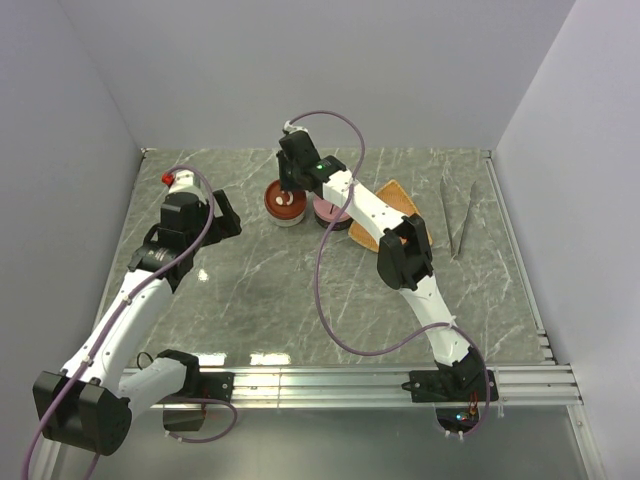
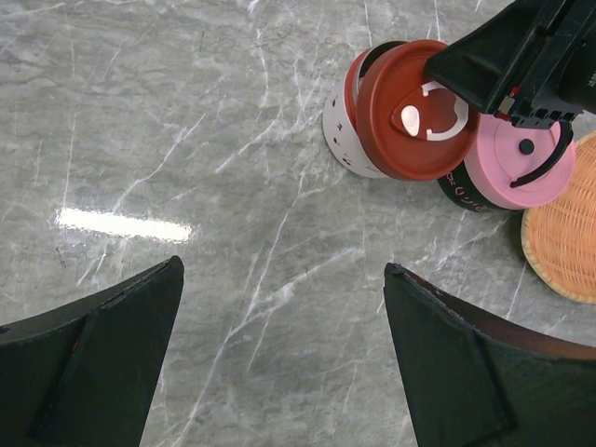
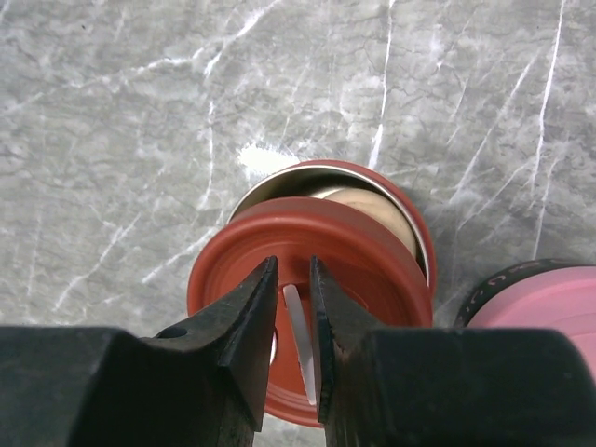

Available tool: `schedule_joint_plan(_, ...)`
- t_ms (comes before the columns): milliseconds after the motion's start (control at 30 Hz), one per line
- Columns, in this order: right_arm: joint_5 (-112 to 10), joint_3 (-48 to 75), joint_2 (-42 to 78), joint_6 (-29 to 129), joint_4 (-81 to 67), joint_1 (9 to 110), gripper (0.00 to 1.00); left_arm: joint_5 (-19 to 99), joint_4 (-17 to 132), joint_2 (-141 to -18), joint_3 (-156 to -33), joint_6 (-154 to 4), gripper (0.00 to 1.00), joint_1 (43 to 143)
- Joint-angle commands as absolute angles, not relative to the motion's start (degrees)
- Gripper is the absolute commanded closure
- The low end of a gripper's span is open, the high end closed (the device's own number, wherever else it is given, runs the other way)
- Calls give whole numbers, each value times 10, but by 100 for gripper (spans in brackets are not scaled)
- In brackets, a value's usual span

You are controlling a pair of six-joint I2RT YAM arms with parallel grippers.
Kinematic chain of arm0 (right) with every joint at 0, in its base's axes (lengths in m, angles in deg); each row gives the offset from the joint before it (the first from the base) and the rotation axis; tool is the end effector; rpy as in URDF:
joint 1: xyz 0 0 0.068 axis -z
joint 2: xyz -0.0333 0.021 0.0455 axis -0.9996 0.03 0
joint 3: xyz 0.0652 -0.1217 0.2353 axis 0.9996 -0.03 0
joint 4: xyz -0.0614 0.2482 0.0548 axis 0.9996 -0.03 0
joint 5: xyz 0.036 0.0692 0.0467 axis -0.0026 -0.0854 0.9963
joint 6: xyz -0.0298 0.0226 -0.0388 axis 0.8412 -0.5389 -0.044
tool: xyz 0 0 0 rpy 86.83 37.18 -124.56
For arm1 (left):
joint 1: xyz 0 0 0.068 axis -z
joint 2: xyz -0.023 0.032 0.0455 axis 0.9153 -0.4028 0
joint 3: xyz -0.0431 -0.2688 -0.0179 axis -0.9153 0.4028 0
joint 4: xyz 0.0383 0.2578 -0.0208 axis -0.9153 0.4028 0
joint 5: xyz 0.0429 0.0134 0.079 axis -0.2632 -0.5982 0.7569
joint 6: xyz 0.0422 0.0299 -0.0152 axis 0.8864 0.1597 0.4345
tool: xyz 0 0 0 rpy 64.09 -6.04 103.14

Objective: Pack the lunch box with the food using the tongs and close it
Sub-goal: Put the lid back on the lunch box

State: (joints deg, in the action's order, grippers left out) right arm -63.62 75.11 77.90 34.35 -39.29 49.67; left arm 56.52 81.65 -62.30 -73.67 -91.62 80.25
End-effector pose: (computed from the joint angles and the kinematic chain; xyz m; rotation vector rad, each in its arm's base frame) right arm 0.4400 0.3477 0.2565 -0.2695 2.2472 0.4936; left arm 0.2218 -0.0501 0.3138 -0.3366 2.0656 -0.2947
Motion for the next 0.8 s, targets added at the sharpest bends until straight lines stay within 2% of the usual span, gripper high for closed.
schedule_joint_plan(0,-638,775,795,325,-357,494,72,556,814,-624,-734,-918,5,800)
schedule_joint_plan(300,-643,774,801,322,-349,493,75,555,815,-629,-736,-917,5,800)
schedule_joint_plan(767,-636,778,807,318,-331,492,71,537,802,-649,-741,-910,5,800)
